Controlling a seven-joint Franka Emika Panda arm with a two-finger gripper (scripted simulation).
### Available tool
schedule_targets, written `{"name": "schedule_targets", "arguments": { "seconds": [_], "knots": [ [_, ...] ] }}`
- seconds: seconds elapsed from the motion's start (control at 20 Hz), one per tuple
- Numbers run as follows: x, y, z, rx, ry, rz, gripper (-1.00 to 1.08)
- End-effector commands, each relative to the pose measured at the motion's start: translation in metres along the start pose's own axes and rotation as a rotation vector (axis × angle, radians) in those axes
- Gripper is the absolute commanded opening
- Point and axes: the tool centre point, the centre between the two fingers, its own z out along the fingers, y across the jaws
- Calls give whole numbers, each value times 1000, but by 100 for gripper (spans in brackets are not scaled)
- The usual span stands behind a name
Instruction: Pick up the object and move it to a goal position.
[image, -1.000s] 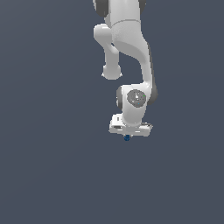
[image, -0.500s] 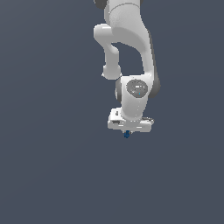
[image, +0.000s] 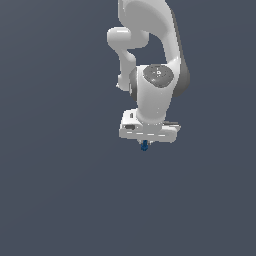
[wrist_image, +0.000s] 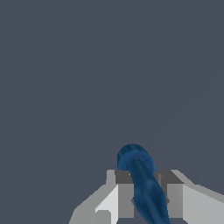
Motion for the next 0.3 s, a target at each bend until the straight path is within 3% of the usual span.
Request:
{"name": "schedule_targets", "arguments": {
  "seconds": [0.0, 0.25],
  "knots": [
    [1, 1, -11, 0, -2, 0, -100],
    [3, 2, -18, 0, -2, 0, -100]
  ]
}}
